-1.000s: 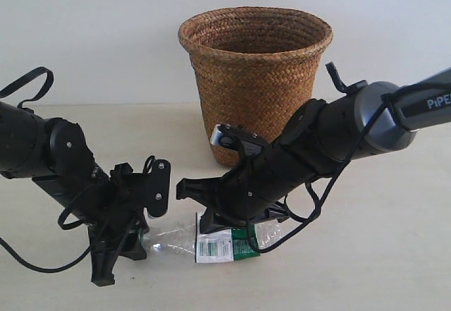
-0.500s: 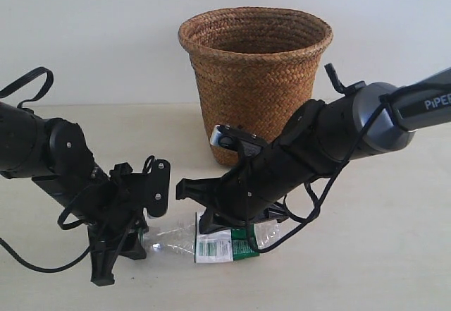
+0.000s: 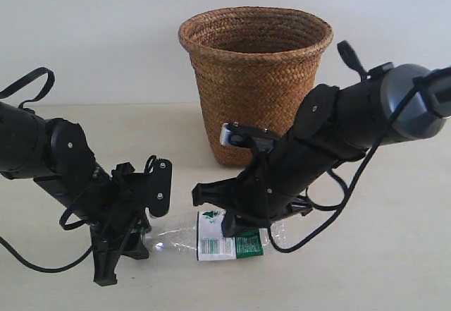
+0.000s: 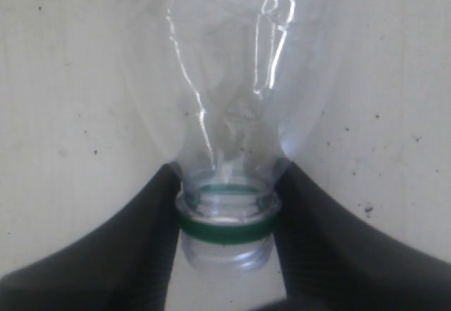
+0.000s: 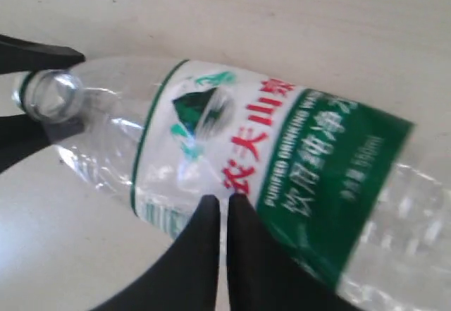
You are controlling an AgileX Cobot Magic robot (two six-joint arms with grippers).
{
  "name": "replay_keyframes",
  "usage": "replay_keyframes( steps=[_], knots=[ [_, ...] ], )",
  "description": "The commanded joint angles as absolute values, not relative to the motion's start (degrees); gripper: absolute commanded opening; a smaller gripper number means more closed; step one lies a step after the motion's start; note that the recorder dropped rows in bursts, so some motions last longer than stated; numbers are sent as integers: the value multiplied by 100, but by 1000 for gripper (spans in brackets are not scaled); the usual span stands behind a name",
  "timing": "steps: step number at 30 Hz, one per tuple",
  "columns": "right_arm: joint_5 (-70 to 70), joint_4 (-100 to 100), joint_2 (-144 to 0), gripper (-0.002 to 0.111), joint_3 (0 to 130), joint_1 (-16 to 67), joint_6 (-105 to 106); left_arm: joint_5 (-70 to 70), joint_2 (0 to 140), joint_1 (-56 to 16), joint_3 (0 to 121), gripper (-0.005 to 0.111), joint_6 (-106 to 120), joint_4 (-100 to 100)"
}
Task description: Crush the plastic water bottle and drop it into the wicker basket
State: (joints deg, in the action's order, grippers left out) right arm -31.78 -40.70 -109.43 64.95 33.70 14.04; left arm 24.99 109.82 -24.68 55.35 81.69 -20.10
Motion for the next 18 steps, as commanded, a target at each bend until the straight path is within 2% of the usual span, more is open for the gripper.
replay_keyframes(
  steps=[1, 4, 5, 6, 7, 9, 14, 15, 17, 18],
  knots=[
    [-3164, -3053, -10366, 10, 6471, 3306, 678, 2548, 11096, -2519, 5469, 4, 8164, -2007],
    [-3067, -3042, -9955, 24, 6471, 3250, 689, 2548, 11096, -2519, 5469, 4, 8164, -2007],
    [-3152, -2960, -9690, 38, 6471, 3156, 689, 2548, 11096, -2519, 5469, 4, 8115, -2007],
    [-3263, -2876, -9542, 47, 6471, 3080, 644, 2548, 11096, -2519, 5469, 4, 8072, -2007],
    [-3511, -2691, -9250, 64, 6471, 2918, 511, 2548, 11096, -2519, 5469, 4, 8060, -2007],
    [-3854, -1948, -8765, 70, 6471, 2723, -32, 2548, 11096, -2519, 5469, 4, 8028, -2007],
    [-5423, 893, -7440, 69, 6471, 2517, -1429, 2461, 10935, -2508, 5469, 4, 7715, -2007],
    [-5568, 1142, -7195, 64, 6471, 2517, -1562, 2422, 10862, -2508, 5469, 4, 7715, -2032],
    [-5634, 1237, -6633, 31, 6471, 2517, -1603, 2397, 10607, -2508, 5469, 4, 7715, -2152],
    [-5725, 1121, -6325, -1, 6471, 2517, -1399, 2411, 10414, -2508, 5469, 4, 7715, -2164]
  ],
)
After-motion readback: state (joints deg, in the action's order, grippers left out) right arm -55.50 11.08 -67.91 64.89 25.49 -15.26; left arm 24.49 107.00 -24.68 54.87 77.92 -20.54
